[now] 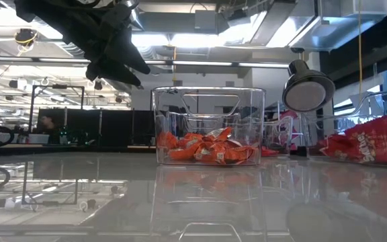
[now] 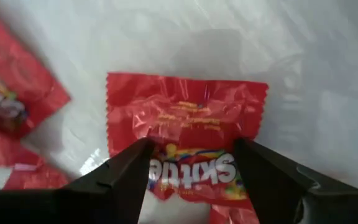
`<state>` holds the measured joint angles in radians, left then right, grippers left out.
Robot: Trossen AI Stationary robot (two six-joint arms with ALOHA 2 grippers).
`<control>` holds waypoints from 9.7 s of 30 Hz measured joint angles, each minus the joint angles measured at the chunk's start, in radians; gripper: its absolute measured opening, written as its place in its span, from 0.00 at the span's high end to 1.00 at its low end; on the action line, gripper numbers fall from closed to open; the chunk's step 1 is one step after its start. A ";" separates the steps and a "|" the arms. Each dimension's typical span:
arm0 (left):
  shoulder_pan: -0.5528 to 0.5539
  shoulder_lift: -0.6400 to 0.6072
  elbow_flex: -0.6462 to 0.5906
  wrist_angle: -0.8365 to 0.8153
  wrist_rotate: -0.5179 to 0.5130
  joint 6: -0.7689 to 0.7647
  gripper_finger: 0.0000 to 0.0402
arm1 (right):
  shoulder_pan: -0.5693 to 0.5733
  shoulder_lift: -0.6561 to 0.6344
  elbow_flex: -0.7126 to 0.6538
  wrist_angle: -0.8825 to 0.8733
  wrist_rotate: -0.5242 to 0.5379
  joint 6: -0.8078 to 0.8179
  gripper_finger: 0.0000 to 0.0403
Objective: Sort candy
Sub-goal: Put the red candy pack into the bottom right transparent bin
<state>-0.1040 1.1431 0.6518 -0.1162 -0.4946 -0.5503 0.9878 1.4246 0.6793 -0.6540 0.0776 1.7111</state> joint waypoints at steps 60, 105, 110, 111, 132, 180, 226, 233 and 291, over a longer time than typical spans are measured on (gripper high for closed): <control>0.000 0.000 0.000 0.001 0.000 -0.011 0.42 | -0.570 -0.171 0.236 -0.753 0.407 -0.520 0.85; -0.006 0.000 0.000 0.018 0.000 -0.010 0.42 | -0.092 0.176 0.273 0.063 0.123 -0.908 0.46; -0.006 0.000 0.000 0.031 0.000 -0.007 0.42 | -0.069 0.243 0.273 0.058 0.139 -0.909 0.46; -0.006 0.000 0.000 0.030 0.000 -0.007 0.42 | -0.069 0.257 0.273 0.057 0.137 -0.909 0.46; -0.006 0.000 0.000 0.029 0.000 0.008 0.42 | -0.071 0.345 0.276 0.052 0.112 -0.856 0.62; -0.013 0.000 0.000 0.022 0.000 0.000 0.42 | -0.031 0.237 0.272 0.141 0.063 -0.718 0.29; -0.014 0.000 0.000 0.023 0.000 0.000 0.42 | -0.126 -0.074 0.273 -0.101 0.240 -0.802 0.90; -0.014 0.000 0.000 0.029 0.000 0.000 0.42 | -0.186 -0.168 0.333 -0.397 0.466 -0.745 0.91; -0.014 0.000 0.000 0.027 0.000 -0.003 0.42 | -0.118 0.365 0.353 0.070 0.170 -0.822 0.33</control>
<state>-0.1181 1.1431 0.6514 -0.0891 -0.4946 -0.5537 0.8700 1.7901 1.0325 -0.5836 0.2477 0.8890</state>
